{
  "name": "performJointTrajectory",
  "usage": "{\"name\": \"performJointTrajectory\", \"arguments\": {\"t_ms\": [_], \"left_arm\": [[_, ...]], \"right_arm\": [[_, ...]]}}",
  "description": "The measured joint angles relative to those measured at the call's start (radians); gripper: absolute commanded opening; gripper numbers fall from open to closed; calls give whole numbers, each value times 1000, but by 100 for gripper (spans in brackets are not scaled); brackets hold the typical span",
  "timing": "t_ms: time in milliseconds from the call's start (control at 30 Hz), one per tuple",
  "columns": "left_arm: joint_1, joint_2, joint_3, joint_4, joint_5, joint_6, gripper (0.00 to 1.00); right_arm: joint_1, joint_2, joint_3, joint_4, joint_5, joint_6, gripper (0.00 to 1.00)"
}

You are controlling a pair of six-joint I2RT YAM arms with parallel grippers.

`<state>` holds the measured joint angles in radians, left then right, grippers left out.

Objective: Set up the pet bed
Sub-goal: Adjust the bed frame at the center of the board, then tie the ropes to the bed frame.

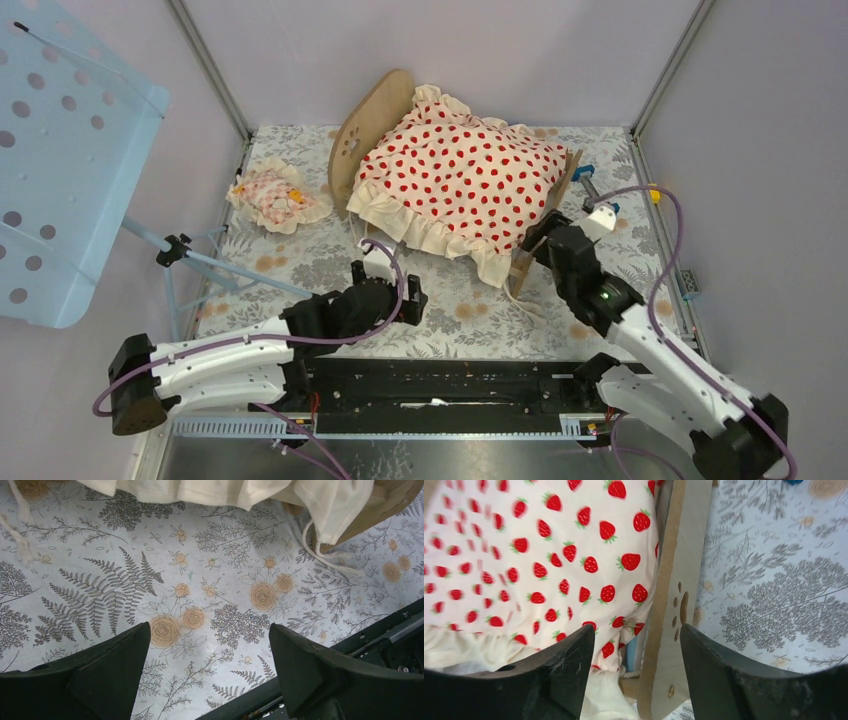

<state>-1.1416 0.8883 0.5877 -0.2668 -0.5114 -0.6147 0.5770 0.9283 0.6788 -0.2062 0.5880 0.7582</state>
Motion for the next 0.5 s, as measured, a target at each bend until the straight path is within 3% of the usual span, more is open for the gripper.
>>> {"name": "performJointTrajectory", "arguments": {"t_ms": [100,267,500], "left_arm": [[0,15,-11,12,10,1,97],[0,31,-13,43,20,5,97],[0,29,-20,64,37,3,96]], "right_arm": [[0,-154,-31,-11,-8,-52,71],[0,-311,-74,-140,-56,-41,60],[1,-254,-133,-339,-152,129,32]]}}
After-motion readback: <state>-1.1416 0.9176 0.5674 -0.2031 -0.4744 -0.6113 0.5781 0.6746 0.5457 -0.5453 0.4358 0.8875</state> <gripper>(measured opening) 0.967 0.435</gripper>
